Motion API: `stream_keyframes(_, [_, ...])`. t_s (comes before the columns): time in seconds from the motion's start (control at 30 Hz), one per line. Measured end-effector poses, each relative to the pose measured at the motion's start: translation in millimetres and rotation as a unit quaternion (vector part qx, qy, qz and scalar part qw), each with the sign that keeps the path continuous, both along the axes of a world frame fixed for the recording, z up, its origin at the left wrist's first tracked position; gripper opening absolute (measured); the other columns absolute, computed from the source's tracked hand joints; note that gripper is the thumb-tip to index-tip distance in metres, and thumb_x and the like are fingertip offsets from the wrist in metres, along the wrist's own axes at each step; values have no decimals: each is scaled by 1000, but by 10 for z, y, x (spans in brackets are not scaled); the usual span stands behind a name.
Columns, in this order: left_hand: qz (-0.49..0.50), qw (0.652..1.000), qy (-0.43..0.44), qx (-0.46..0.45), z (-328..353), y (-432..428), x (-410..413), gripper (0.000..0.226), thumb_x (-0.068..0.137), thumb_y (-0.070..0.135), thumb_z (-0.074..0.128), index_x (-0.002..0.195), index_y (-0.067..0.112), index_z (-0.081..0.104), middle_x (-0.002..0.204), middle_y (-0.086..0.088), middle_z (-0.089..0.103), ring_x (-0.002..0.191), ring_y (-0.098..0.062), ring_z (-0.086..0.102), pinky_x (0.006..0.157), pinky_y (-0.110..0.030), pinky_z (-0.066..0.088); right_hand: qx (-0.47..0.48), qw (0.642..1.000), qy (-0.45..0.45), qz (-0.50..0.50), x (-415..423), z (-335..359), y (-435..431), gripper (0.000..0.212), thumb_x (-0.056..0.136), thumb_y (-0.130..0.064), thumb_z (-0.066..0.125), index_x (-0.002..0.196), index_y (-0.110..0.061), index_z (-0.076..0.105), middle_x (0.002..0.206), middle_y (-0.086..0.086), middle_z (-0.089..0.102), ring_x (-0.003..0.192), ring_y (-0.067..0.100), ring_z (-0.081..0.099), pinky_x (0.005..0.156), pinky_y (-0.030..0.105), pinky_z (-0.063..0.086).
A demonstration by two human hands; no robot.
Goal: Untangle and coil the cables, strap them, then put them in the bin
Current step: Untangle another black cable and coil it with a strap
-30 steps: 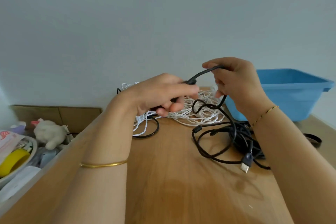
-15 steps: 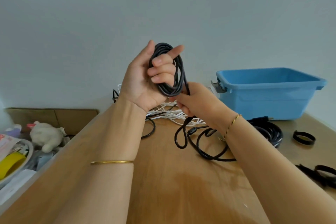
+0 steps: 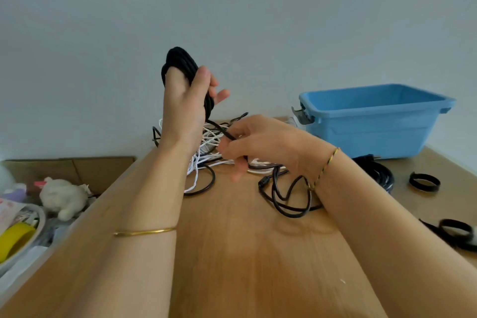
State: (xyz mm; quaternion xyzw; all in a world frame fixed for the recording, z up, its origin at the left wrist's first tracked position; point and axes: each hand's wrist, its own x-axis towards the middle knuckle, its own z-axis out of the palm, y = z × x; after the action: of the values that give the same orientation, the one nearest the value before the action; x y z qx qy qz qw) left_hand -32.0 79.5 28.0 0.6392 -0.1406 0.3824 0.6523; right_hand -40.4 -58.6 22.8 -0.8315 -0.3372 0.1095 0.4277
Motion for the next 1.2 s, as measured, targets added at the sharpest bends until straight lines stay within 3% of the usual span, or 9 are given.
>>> stream_keyframes(0.2, [105, 984, 34, 142, -36, -84, 14, 11, 99, 12, 46, 98, 3, 38, 88, -11, 51, 71, -5, 54, 72, -23, 56, 61, 998, 19, -4, -21, 103, -119, 28, 86, -2, 54, 109, 12, 58, 58, 8, 52, 48, 17, 43, 41, 18, 34])
stream_keyframes(0.37, [188, 932, 109, 289, -72, -77, 2, 19, 98, 21, 47, 87, 14, 33, 94, -19, 56, 79, -28, 61, 60, -30, 43, 115, 990, -35, -73, 69, 154, -198, 36, 80, 3, 57, 113, -11, 58, 69, 10, 65, 44, 6, 43, 48, 21, 37])
stream_keyframes(0.47, [225, 890, 144, 371, -78, -104, -14, 21, 99, 21, 47, 90, 12, 31, 72, 2, 40, 61, -12, 43, 50, -25, 28, 126, 980, -100, -114, 114, 166, -240, 37, 77, 3, 59, 110, -13, 61, 67, 6, 68, 40, 1, 44, 49, 17, 36])
stream_keyframes(0.6, [225, 843, 225, 434, -102, -25, -14, 26, 99, 24, 46, 80, 12, 32, 70, 0, 38, 56, -11, 36, 50, -29, 24, 221, 954, -136, -152, 166, 219, -411, 25, 83, 0, 60, 105, -11, 61, 71, 8, 70, 41, 1, 43, 45, 14, 36])
stream_keyframes(0.77, [-94, 919, 291, 249, -15, -74, -128, 33, 97, 36, 49, 99, 4, 53, 62, -4, 57, 47, -14, 42, 46, -26, 36, 300, 918, -184, -182, 216, 224, -469, 13, 86, -2, 57, 93, -14, 59, 61, -2, 67, 44, 6, 40, 47, 18, 33])
stream_keyframes(0.87, [-194, 899, 297, 257, 2, -137, -182, 62, 82, 45, 57, 115, -8, 53, 53, 0, 50, 43, -9, 34, 38, -20, 30, 316, 906, -203, -196, 230, 221, -436, 11, 86, -3, 56, 92, -12, 57, 63, 0, 66, 44, 2, 43, 52, 18, 34])
stream_keyframes(0.97, [-227, 905, 277, 231, 55, -156, -221, 36, 94, 27, 52, 110, -4, 60, 49, 3, 42, 39, -5, 26, 35, -17, 22, 334, 900, -195, -204, 265, 191, -427, 8, 87, -4, 55, 91, -10, 57, 63, 0, 65, 44, 3, 39, 50, 18, 33])
stream_keyframes(1.1, [-329, 895, 289, 84, 125, -131, -212, 37, 84, 31, 49, 99, 1, 64, 44, 7, 38, 32, -1, 25, 29, -10, 18, 342, 909, -151, -184, 313, 107, -375, 10, 93, -10, 53, 86, -12, 59, 63, 4, 61, 43, 3, 37, 45, 15, 32])
stream_keyframes(1.2, [-434, 852, 285, -74, 160, -95, -180, 34, 85, 29, 45, 97, 2, 61, 42, 9, 40, 28, -2, 31, 27, -7, 20, 308, 925, -130, -180, 353, -19, -289, 19, 96, -15, 49, 84, -19, 62, 60, 4, 56, 42, 3, 38, 44, 14, 31])
